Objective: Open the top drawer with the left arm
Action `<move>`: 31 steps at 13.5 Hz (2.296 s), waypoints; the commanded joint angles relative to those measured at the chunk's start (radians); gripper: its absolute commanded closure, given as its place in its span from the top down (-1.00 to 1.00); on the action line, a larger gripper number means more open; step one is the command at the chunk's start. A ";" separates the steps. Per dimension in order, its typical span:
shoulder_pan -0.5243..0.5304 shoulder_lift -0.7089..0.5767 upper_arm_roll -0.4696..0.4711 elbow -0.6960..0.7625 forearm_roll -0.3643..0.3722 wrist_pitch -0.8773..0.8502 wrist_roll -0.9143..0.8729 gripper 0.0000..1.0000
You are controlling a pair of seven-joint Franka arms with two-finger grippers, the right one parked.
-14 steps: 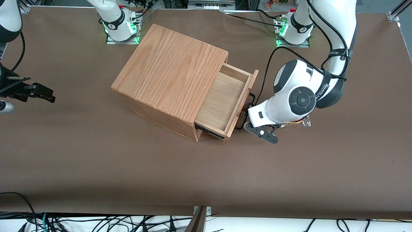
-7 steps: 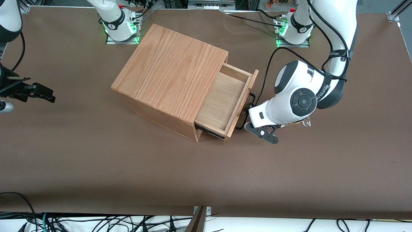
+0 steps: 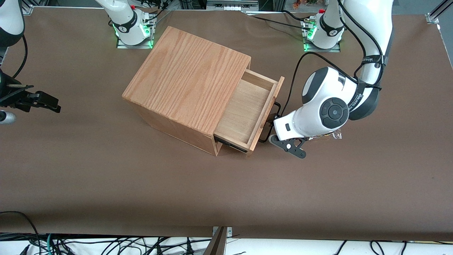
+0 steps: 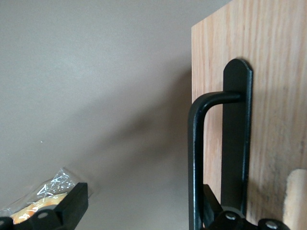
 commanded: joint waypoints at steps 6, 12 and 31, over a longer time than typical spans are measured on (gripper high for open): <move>0.011 0.074 0.023 -0.030 0.075 0.022 0.101 1.00; 0.008 0.039 0.022 -0.013 0.014 -0.030 0.089 1.00; 0.102 -0.243 0.101 0.092 0.118 -0.322 0.061 1.00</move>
